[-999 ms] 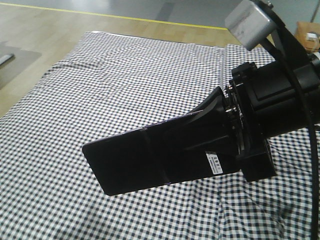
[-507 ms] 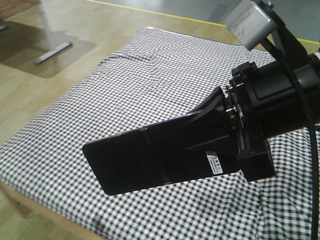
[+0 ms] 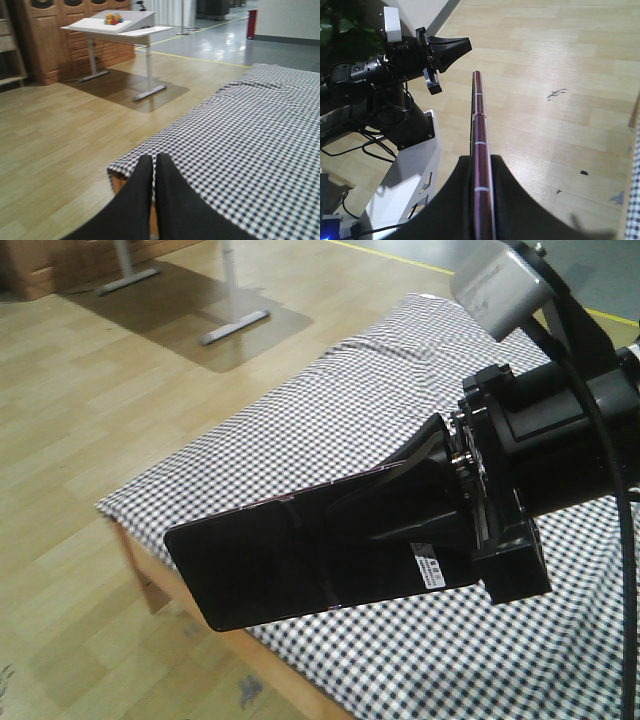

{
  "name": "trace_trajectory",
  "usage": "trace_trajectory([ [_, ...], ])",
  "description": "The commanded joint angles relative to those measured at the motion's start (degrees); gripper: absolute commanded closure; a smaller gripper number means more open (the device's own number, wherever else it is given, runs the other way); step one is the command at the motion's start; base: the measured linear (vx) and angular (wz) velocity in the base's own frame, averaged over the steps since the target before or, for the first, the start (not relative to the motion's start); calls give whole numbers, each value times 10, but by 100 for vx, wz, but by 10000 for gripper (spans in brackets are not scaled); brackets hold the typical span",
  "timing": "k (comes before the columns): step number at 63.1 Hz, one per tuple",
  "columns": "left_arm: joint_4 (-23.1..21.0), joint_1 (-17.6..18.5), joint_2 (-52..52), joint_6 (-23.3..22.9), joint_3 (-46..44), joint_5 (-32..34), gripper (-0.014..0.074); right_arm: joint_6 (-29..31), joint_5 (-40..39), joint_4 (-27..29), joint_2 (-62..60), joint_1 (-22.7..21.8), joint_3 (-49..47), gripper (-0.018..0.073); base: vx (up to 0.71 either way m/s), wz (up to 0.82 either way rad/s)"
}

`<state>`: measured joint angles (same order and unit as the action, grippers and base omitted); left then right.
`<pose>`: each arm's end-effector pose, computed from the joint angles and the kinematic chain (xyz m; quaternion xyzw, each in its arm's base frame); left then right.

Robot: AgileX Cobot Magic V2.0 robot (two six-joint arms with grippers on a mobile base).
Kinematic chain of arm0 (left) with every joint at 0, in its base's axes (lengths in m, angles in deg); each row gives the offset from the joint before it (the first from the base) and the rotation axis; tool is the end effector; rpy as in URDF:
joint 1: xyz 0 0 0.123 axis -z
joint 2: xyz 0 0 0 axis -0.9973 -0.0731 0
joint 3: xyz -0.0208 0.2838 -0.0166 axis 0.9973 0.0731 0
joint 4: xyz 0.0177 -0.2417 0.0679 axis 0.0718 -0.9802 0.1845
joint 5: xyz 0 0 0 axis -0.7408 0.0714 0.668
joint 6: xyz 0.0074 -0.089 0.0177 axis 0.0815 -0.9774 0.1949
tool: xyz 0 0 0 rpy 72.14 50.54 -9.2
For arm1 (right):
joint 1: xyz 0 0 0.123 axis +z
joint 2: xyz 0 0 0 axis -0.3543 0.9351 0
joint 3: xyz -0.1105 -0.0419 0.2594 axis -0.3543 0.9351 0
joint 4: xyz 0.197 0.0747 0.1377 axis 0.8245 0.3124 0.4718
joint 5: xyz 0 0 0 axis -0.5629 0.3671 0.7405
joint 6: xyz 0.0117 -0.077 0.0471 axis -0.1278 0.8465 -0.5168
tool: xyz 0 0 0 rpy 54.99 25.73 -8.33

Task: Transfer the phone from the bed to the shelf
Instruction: 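Hold the phone in the right gripper while the base turns away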

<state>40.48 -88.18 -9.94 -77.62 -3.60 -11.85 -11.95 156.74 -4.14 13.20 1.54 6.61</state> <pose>0.0556 0.0016 0.1858 -0.0058 0.7473 0.0172 0.6642 0.1819 0.1492 0.4134 -0.4734 0.7318 0.3855 0.3028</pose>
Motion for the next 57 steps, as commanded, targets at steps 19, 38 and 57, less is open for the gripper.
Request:
trace_trajectory([
  [19,-5,0,4,0,4,43,595,0,21,39,-15,0,-15,561,-8,47],
  [38,-5,0,4,0,4,43,595,0,21,39,-15,0,-15,561,-6,53],
  [57,-5,0,4,0,4,43,595,1,21,39,-15,0,-15,561,-3,59],
])
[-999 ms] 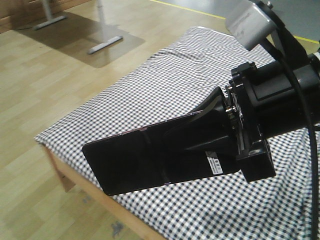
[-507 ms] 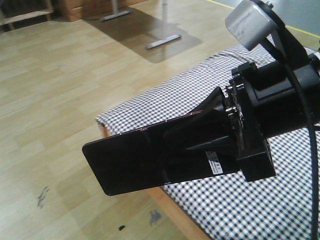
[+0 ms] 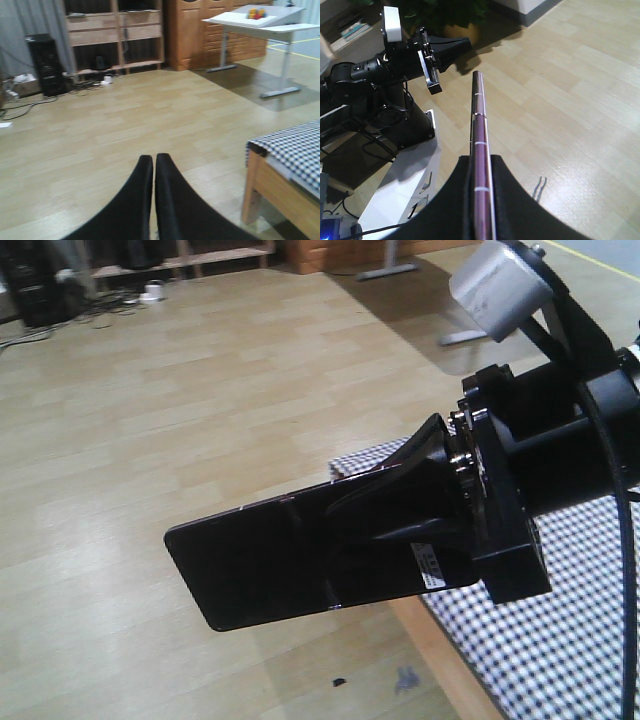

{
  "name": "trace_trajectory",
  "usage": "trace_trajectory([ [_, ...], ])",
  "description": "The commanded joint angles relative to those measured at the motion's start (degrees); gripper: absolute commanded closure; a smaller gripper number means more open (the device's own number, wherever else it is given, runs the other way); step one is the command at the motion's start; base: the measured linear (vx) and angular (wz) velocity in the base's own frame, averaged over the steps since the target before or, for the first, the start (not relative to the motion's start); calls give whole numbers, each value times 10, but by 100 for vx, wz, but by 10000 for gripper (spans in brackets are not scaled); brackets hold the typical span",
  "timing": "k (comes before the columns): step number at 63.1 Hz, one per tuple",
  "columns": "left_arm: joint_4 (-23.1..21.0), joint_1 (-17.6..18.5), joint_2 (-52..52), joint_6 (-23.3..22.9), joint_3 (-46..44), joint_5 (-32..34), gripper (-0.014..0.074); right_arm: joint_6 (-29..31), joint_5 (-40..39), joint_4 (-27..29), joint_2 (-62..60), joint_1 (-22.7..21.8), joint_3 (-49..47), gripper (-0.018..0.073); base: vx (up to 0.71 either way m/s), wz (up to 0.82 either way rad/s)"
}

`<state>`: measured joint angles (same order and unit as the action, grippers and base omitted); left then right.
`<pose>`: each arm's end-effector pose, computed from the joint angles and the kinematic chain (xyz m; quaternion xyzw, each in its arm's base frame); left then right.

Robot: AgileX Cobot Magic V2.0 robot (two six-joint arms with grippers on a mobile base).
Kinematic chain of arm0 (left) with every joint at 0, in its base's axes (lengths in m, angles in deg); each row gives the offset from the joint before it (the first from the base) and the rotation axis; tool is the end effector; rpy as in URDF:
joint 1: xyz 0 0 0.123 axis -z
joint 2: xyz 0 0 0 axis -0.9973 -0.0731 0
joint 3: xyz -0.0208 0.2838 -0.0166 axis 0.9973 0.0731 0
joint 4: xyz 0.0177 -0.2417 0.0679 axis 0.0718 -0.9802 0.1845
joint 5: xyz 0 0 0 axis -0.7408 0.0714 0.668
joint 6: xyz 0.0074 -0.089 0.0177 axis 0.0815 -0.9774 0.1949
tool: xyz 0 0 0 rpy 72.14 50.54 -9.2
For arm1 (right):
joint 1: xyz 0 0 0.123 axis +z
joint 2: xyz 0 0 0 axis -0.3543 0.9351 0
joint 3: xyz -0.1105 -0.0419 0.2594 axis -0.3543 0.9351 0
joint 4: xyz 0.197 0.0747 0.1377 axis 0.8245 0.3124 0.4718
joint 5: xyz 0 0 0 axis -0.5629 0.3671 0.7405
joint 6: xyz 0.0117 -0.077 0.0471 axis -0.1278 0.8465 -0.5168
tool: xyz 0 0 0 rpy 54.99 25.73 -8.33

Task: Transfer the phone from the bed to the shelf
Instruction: 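Hold the phone in the right gripper while the base turns away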

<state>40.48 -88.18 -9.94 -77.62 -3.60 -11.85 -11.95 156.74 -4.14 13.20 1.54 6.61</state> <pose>0.0556 0.0016 0.1858 -0.0058 0.7473 0.0172 0.6642 0.1819 0.1492 0.4134 -0.4734 0.7318 0.3855 0.3028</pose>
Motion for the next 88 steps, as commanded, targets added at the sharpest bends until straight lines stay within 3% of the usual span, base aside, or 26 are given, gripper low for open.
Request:
trace_trajectory([
  [1,-5,0,4,0,4,43,595,1,21,39,-15,0,-15,561,-2,58],
  [35,-5,0,4,0,4,43,595,1,21,39,-15,0,-15,561,1,43],
  [88,-5,0,4,0,4,43,595,0,21,39,-15,0,-15,561,8,12],
])
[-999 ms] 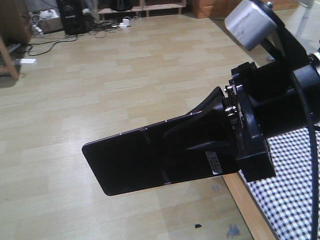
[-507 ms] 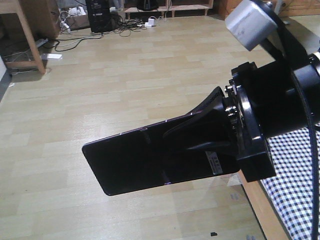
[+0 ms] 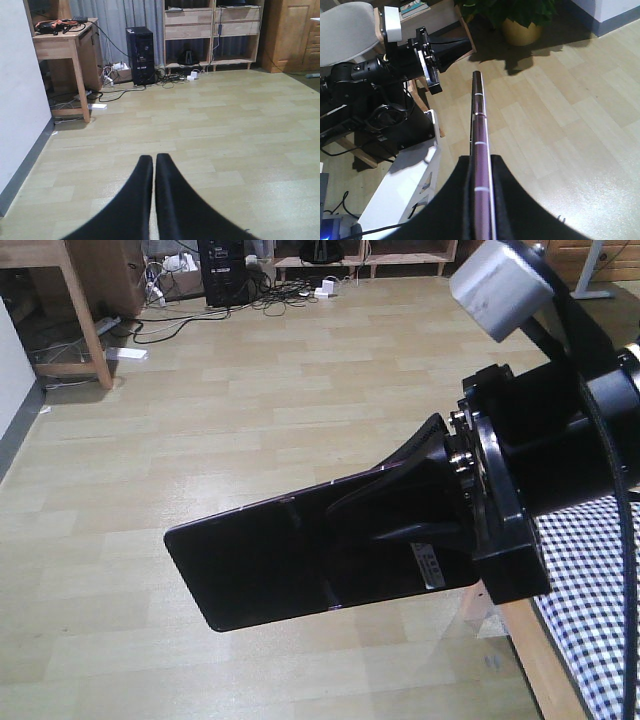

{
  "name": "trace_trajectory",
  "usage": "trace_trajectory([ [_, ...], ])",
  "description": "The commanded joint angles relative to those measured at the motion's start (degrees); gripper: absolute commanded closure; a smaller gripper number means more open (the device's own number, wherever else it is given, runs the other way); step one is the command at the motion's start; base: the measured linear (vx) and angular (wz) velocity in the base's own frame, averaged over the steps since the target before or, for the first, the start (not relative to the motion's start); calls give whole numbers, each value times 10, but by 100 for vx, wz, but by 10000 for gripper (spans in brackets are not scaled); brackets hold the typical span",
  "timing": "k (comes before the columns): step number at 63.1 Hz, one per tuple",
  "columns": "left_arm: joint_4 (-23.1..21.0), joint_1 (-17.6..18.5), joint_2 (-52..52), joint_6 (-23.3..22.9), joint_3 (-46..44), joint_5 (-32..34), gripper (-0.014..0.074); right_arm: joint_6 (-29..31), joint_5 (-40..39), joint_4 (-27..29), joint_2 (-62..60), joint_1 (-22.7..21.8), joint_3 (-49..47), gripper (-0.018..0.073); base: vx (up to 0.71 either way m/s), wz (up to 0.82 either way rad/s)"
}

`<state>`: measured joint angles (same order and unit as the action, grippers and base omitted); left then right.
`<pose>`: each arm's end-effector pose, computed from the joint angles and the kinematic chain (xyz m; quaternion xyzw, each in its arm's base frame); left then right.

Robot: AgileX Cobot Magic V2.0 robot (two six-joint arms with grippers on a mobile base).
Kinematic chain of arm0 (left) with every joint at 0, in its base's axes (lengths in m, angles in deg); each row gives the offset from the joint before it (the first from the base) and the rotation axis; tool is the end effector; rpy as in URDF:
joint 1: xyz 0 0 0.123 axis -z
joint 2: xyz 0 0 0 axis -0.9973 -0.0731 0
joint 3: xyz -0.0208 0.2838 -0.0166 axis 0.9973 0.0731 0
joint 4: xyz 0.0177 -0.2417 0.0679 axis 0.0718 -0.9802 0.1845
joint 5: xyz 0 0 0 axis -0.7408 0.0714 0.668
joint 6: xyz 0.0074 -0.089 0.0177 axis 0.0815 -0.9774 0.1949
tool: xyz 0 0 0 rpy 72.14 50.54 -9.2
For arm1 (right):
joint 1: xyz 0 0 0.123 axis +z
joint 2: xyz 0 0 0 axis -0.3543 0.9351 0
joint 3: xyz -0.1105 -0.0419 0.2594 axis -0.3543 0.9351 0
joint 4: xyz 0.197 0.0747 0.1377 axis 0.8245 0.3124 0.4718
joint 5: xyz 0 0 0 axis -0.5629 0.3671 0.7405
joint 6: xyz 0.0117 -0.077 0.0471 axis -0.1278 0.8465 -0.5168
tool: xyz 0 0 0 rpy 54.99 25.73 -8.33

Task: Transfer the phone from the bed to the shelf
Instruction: 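Hold the phone in the right gripper while the base turns away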

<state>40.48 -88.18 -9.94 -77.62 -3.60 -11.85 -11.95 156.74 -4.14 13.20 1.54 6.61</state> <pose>0.0556 0.0016 0.1858 -0.0058 0.7473 0.0172 0.6642 0.1819 0.1492 0.4134 -0.4734 0.7318 0.3855 0.3028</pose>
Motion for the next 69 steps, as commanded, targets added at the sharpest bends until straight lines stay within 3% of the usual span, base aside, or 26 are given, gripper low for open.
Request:
trace_trajectory([
  [1,-5,0,4,0,4,43,595,0,21,39,-15,0,-15,561,19,2],
  [69,-5,0,4,0,4,43,595,1,21,39,-15,0,-15,561,31,-5],
])
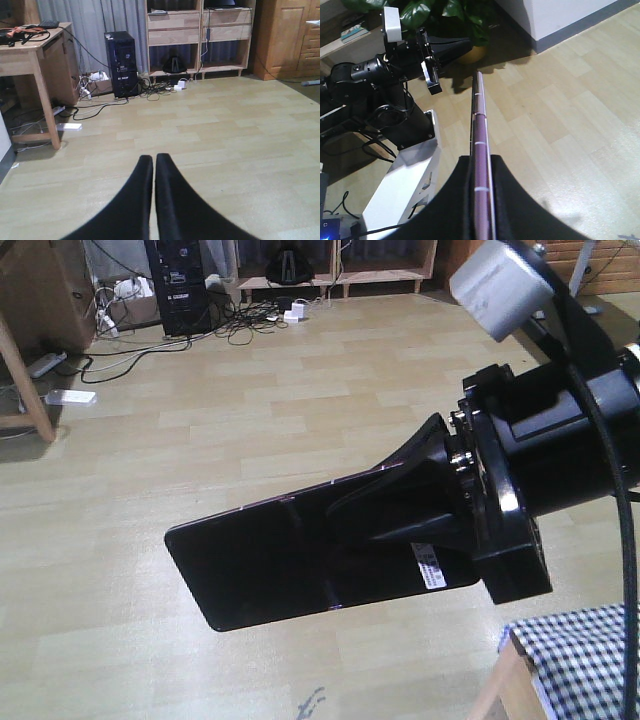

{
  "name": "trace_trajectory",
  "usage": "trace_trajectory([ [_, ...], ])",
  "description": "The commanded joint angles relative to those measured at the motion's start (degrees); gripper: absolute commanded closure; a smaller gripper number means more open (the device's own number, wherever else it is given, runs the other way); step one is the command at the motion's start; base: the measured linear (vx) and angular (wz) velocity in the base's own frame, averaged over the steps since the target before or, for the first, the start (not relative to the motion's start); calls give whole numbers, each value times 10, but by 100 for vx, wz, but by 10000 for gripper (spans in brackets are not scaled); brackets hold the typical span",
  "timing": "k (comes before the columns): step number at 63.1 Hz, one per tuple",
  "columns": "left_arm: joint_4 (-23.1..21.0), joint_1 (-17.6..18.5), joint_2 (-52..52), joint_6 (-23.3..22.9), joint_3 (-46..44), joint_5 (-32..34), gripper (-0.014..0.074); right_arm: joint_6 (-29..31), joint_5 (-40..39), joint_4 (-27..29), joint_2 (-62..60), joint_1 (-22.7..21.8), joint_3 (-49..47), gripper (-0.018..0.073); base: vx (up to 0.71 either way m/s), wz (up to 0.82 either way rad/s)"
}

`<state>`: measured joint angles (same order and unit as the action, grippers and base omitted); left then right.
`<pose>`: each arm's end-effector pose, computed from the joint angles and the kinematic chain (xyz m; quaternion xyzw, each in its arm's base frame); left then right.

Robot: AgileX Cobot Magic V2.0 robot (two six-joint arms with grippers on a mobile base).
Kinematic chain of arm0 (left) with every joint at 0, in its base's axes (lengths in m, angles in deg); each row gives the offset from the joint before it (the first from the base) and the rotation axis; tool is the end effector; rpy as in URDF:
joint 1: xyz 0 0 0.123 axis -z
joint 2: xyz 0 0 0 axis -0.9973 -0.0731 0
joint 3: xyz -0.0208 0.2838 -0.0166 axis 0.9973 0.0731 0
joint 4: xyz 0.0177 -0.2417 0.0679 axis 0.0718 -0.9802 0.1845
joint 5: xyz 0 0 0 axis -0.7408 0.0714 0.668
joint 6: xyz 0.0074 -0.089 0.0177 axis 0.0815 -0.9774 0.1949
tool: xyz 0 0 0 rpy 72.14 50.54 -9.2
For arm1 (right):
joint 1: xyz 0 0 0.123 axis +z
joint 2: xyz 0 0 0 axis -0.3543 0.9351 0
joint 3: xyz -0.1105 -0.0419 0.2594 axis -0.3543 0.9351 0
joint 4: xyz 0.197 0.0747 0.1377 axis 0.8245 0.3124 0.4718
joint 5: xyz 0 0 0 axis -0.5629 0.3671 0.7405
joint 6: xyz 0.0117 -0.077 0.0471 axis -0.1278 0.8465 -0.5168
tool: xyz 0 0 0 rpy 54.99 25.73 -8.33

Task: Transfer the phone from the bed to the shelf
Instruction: 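Hold the phone in the right gripper while the base turns away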

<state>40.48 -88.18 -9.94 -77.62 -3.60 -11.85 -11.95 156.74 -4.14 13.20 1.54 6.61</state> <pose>0.0556 0.0016 0.1858 -0.0058 0.7473 0.0172 0.6642 0.1819 0.1492 0.4134 -0.4734 0.7318 0.3855 0.3028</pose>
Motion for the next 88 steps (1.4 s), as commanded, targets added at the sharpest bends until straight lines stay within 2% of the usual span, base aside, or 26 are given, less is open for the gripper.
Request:
trace_trajectory([
  [1,-5,0,4,0,4,43,595,1,21,39,-15,0,-15,561,37,-1],
  [55,-5,0,4,0,4,43,595,1,21,39,-15,0,-15,561,38,4],
  [88,-5,0,4,0,4,43,595,1,21,39,-15,0,-15,561,36,-14],
])
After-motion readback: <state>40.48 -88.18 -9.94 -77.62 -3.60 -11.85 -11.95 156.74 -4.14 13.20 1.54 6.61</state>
